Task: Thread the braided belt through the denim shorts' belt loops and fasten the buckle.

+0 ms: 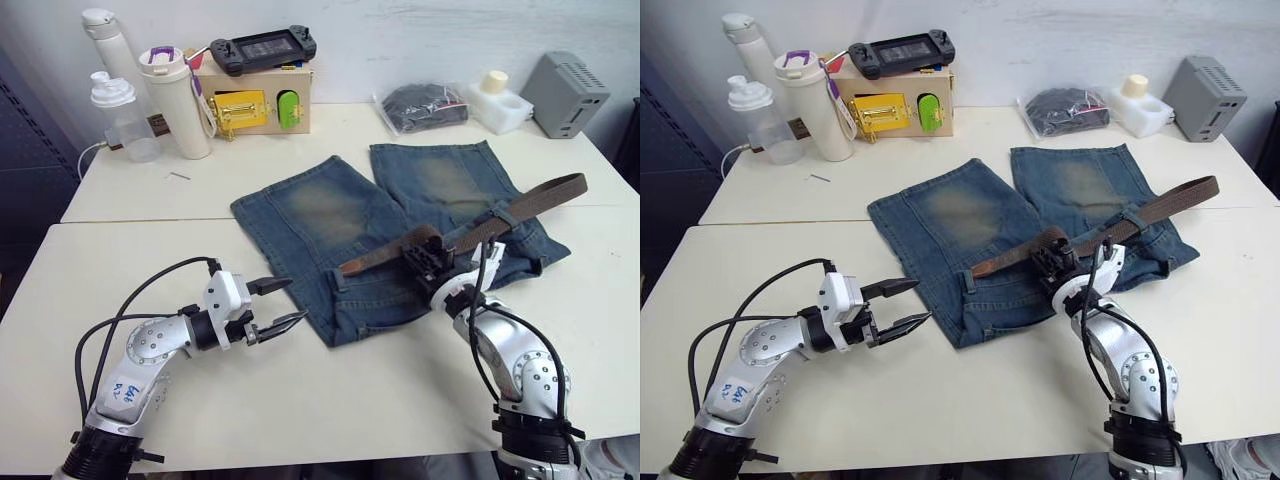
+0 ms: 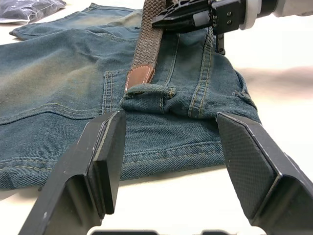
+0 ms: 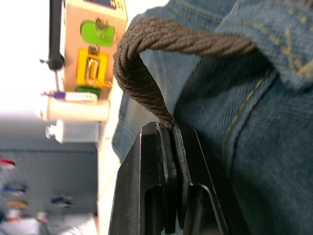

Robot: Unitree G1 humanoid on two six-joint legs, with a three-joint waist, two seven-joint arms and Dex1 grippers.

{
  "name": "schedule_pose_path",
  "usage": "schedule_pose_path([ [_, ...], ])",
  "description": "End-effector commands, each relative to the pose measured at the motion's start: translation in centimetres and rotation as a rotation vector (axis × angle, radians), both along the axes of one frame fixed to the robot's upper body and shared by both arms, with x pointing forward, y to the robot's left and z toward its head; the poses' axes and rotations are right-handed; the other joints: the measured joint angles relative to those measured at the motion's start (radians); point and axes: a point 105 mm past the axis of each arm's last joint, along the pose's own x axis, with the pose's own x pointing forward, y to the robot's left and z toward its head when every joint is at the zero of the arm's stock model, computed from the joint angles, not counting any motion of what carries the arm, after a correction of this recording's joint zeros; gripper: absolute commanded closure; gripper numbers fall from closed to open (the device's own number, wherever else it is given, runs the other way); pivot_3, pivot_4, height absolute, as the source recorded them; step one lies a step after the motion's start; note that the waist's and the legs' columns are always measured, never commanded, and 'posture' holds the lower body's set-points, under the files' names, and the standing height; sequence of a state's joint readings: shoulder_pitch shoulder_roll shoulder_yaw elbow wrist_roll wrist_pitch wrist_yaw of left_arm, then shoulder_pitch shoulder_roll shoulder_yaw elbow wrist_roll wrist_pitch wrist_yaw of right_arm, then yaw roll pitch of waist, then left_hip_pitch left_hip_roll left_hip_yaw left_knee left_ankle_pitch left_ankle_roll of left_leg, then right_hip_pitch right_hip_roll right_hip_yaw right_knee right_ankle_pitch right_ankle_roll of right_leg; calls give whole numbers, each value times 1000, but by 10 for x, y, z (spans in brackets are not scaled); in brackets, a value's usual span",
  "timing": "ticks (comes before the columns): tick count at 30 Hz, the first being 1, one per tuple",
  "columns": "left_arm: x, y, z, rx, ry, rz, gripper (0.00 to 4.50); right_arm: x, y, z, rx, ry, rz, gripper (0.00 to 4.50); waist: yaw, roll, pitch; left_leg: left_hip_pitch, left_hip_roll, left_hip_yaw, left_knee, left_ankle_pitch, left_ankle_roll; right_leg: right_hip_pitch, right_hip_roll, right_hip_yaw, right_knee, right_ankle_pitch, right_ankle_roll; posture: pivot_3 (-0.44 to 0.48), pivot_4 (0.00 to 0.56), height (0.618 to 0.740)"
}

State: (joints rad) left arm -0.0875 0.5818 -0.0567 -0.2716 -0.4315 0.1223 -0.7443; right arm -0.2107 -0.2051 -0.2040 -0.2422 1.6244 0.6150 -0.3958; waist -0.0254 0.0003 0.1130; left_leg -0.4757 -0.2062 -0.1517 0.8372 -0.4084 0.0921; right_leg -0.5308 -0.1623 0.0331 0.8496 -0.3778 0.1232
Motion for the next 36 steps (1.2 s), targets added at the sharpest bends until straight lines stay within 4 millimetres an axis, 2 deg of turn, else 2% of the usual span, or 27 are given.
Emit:
schedule_pose_path([
  [1, 1, 0, 11, -9, -45, -1, 1247, -5, 5, 10, -19, -52, 30, 4500, 0, 0, 0, 0, 0, 0, 0, 0, 0, 0, 0, 0, 0, 0, 0, 0, 150, 646],
  [5, 3, 1, 12, -11, -45, 3, 1247, -5, -1, 12, -25, -55, 27, 4500, 0, 0, 0, 0, 0, 0, 0, 0, 0, 0, -1, 0, 0, 0, 0, 0, 150, 646],
  [9, 4, 1, 11, -9, -46, 5, 1247, -6, -15, 17, -45, -69, 12, 4500, 0, 0, 0, 0, 0, 0, 0, 0, 0, 0, -1, 0, 0, 0, 0, 0, 150, 646],
  [14, 5, 2, 10, -1, -52, 5, 1247, -10, -16, 27, -76, -117, 57, 4500, 4, 0, 0, 0, 0, 0, 0, 0, 0, 0, -2, 0, 0, 0, 0, 0, 150, 646],
  [17, 5, 2, 10, 0, -50, 5, 1247, -11, -10, 33, -94, -148, 82, 4500, 4, 0, 0, 0, 0, 0, 0, 0, 0, 1, -3, 1, -1, 0, 0, 0, 150, 646],
  [23, 5, 2, 10, 6, -56, 5, 1247, -19, 14, 30, -181, -175, 158, 4500, 4, 0, 0, -1, 0, 0, 0, 0, 0, 1, -3, 1, -2, 0, 0, 0, 150, 646],
  [31, 7, 2, 11, 29, -79, 10, 1247, -20, 41, 14, -281, -164, 226, 4500, 4, 0, 0, 0, 0, 0, 0, 0, 0, 1, -3, 1, -2, 0, 0, 0, 150, 646],
  [36, 12, -4, -5, 333, -375, -48, 1247, -24, 56, -12, -303, -52, 306, 4500, 7, 0, 0, -1, 1, 1, 1, 0, 0, 6, -8, 2, -4, 0, 0, 0, 150, 646],
])
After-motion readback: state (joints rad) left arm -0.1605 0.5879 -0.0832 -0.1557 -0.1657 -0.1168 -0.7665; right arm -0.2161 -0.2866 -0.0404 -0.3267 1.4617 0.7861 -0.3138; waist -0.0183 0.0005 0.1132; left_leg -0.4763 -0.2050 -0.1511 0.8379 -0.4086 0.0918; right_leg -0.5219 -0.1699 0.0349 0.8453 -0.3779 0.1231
